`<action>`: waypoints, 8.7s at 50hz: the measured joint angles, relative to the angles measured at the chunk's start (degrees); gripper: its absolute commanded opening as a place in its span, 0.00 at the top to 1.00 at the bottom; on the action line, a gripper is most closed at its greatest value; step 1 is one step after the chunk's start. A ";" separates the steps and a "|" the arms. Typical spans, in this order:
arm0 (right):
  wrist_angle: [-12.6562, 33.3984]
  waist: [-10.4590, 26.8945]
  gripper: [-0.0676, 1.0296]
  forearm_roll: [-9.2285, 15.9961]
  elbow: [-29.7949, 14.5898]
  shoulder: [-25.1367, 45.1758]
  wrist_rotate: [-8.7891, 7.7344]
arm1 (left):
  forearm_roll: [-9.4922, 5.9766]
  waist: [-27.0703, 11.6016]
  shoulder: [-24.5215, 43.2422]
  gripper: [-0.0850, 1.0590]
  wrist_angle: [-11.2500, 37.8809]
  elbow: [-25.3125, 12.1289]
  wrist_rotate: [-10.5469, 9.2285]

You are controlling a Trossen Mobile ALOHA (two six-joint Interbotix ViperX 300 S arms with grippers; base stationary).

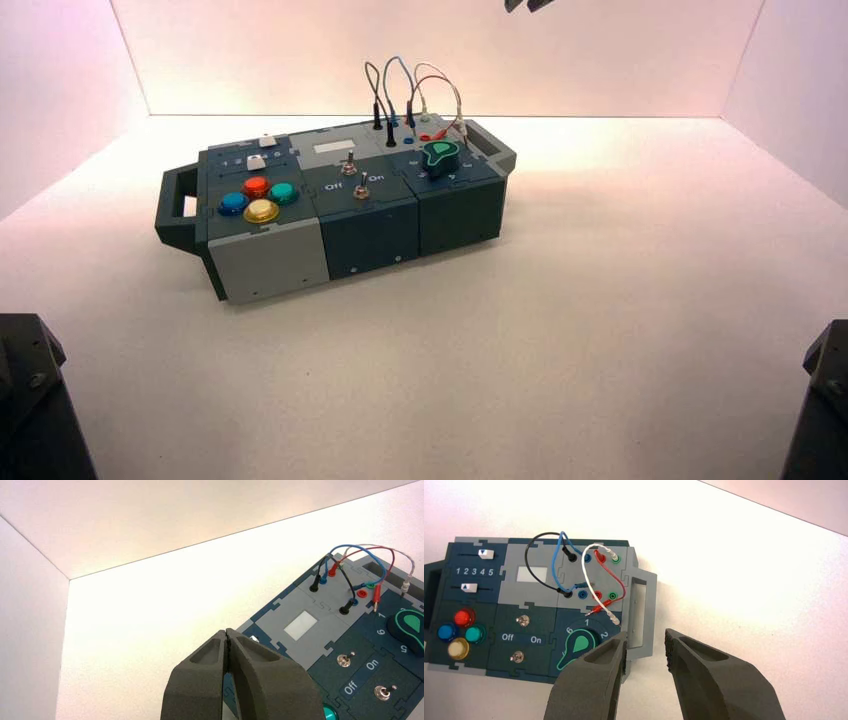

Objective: Insert the red wire.

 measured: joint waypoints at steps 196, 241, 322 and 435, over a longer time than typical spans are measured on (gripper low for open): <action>-21.88 5.45 0.50 23.03 4.04 15.47 2.55 | -6.94 -11.69 -10.72 0.95 13.89 1.93 -6.86; -20.48 7.21 0.50 22.94 2.55 20.21 2.46 | -6.94 -11.78 -11.87 0.95 13.80 2.55 -6.86; -18.19 5.36 0.75 22.59 -2.55 25.40 2.20 | -6.94 -11.78 -11.51 0.95 13.27 2.55 -6.86; -44.38 10.81 0.96 4.66 5.71 20.74 -1.41 | -6.94 -11.69 -8.88 0.95 12.48 2.64 -6.86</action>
